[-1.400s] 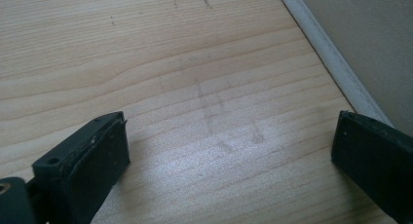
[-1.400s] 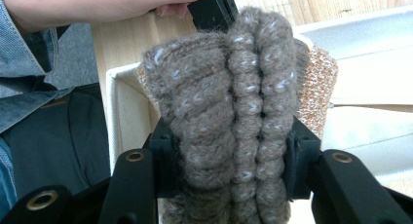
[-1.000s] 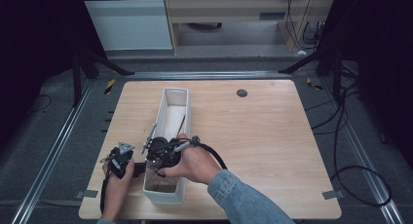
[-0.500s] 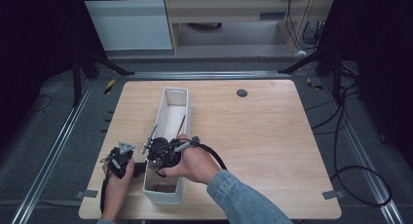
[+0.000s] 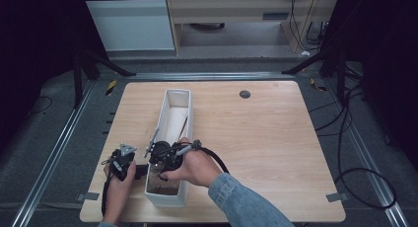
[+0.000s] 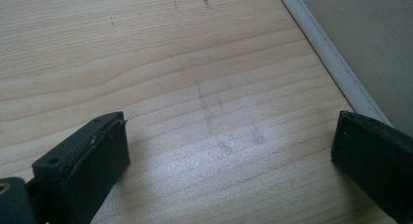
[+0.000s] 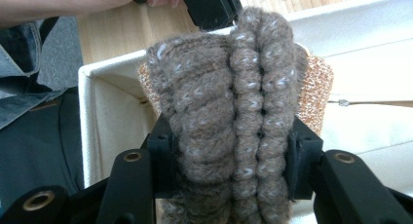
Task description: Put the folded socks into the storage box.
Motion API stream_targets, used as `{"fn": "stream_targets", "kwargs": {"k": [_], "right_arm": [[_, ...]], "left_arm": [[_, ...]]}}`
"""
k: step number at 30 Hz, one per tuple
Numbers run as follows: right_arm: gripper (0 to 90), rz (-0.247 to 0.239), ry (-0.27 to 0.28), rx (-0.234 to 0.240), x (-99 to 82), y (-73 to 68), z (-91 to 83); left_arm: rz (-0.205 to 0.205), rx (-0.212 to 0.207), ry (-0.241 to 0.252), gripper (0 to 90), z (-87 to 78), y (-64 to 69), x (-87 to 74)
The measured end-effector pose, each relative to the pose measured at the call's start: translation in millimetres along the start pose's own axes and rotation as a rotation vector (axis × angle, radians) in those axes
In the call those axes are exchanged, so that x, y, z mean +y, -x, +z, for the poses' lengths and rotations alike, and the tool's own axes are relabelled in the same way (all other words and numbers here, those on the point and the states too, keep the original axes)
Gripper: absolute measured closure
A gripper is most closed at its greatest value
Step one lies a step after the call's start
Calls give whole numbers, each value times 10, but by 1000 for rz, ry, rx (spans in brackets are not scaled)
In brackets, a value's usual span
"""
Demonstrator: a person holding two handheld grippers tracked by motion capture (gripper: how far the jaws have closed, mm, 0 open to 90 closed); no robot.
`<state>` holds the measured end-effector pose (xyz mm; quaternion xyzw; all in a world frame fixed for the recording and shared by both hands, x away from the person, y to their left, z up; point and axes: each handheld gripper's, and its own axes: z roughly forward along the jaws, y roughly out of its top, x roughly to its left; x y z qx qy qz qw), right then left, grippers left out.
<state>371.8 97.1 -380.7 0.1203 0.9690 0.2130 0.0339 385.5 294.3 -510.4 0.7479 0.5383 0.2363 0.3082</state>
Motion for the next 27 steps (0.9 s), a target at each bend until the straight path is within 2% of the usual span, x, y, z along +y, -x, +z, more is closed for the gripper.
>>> {"fn": "stream_targets", "kwargs": {"k": [8,16,21,27], "right_arm": [[499,8,-5,1,-7,3,34],[437,0,1,-4,-10,4,25],[418,9,5,-11,-8,-4,-21],[443,9,29,-19,5,0,-124]], "left_arm": [[0,0,0,0,0,0,0],[0,0,0,0,0,0,0],[-1,0,0,0,0,0,0],[0,0,0,0,0,0,0]]}}
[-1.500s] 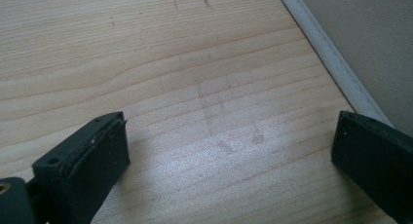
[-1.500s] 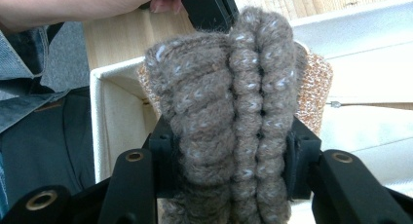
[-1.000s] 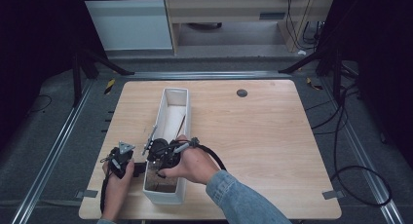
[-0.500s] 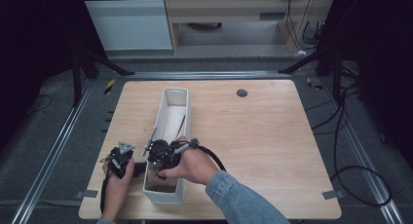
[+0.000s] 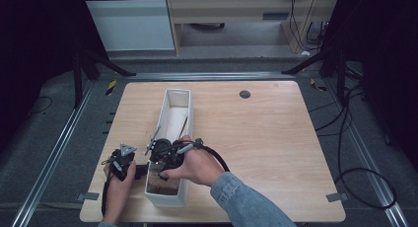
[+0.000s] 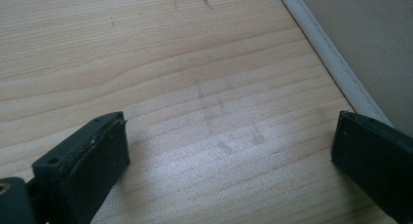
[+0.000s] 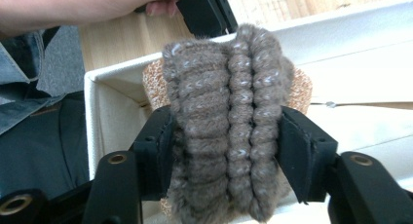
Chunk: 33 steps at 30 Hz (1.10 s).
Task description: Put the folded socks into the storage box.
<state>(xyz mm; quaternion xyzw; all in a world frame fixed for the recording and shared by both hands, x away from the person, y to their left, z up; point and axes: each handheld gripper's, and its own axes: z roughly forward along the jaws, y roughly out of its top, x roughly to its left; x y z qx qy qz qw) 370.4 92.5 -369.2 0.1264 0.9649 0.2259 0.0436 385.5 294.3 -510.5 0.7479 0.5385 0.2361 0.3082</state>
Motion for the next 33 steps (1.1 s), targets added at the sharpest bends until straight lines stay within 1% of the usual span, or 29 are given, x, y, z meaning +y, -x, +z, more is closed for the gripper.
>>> {"fn": "stream_targets", "kwargs": {"k": [1,6,10,13,18,19,20,21,24,29,33], "right_arm": [[447,3,5,-1,6,-3,-16],[471,-13,15,0,19,-4,-84],[495,-9,26,4,36,6,-151],[532,-11,45,7,55,21,-221],[613,-16,75,-3,78,61,-351],[631,-6,81,-5,82,69,-377],[650,-9,90,-10,80,88,-402],[668,-2,88,-12,80,103,-435],[733,8,111,-20,64,161,-518],[843,46,144,-40,14,267,-661],[900,68,157,-54,-33,347,-709]], "left_arm": [[0,0,0,0,0,0,0],[0,0,0,0,0,0,0],[1,1,1,0,0,0,0],[1,-1,-2,0,-1,0,1],[1,-1,-2,0,-2,-1,1],[-1,-2,-2,0,-1,0,1],[-1,-2,-2,0,-1,1,0],[0,-1,-2,0,-1,0,1],[1,-1,-2,0,-2,-1,1],[2,-1,-4,0,-3,-2,1],[2,-1,-4,0,-3,-2,1]]}}
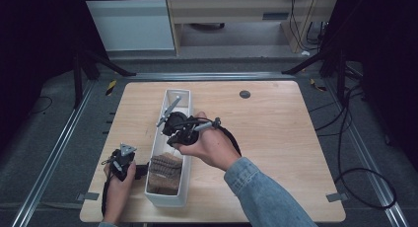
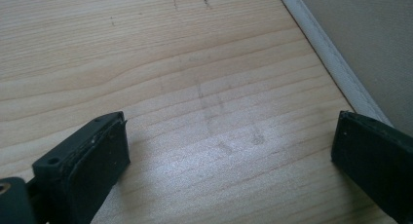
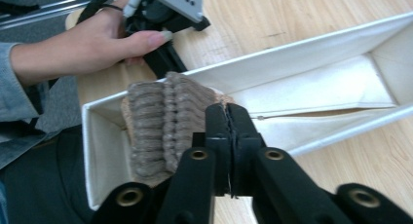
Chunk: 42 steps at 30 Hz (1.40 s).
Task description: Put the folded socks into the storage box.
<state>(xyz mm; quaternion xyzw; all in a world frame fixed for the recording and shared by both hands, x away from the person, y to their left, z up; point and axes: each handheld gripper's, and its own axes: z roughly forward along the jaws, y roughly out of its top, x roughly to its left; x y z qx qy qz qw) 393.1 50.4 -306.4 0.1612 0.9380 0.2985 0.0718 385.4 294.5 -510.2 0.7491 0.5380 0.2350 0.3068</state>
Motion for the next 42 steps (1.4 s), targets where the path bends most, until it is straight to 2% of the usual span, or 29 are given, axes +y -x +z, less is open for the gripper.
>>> {"fn": "stream_targets", "kwargs": {"k": [5,14,20,42], "right_arm": [[900,13,-16,11,-36,48,71],[900,17,-67,60,-98,50,402],[900,18,-74,85,-113,55,526],[900,-25,-112,163,-259,-217,708]], "left_arm": [[0,0,0,0,0,0,0],[-3,2,6,0,4,2,-1],[-3,2,5,0,4,2,-1],[0,1,4,0,3,1,-1]]}}
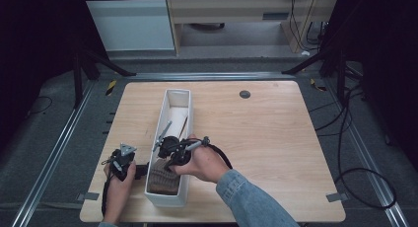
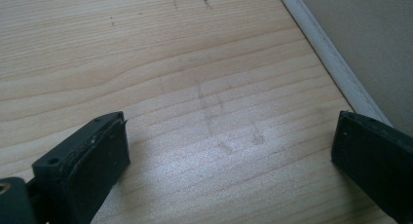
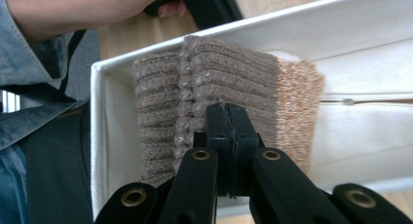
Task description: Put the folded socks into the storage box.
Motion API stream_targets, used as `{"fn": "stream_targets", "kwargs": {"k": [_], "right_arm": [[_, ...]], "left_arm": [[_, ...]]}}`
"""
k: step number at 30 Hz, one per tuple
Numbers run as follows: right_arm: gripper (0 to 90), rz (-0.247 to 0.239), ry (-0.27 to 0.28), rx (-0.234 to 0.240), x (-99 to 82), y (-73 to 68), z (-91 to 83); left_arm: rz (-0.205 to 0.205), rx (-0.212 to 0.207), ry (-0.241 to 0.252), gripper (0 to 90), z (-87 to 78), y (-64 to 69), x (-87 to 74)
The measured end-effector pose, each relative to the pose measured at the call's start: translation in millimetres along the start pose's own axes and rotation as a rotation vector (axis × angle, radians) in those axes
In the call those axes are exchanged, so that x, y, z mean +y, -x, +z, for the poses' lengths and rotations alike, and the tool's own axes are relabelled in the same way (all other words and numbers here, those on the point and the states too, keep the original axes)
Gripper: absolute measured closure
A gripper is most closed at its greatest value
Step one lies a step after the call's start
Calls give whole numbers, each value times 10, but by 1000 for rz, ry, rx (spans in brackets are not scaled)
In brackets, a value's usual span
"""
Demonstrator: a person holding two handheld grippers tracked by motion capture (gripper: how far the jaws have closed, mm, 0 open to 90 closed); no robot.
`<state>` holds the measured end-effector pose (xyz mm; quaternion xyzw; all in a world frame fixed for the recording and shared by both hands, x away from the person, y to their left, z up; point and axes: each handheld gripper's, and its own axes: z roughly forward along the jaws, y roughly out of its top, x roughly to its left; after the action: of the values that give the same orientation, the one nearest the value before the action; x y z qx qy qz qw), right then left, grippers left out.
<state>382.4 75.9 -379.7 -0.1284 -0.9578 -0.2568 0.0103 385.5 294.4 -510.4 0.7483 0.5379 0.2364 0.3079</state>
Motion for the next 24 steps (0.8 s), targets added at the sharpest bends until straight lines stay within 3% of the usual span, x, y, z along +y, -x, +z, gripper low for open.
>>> {"fn": "stream_targets", "kwargs": {"k": [6,24], "right_arm": [[900,-6,-14,15,-46,-53,107],[900,-30,-35,0,-153,-154,294]], "left_arm": [[-1,0,0,0,0,0,0],[0,0,-1,0,-1,0,0]]}}
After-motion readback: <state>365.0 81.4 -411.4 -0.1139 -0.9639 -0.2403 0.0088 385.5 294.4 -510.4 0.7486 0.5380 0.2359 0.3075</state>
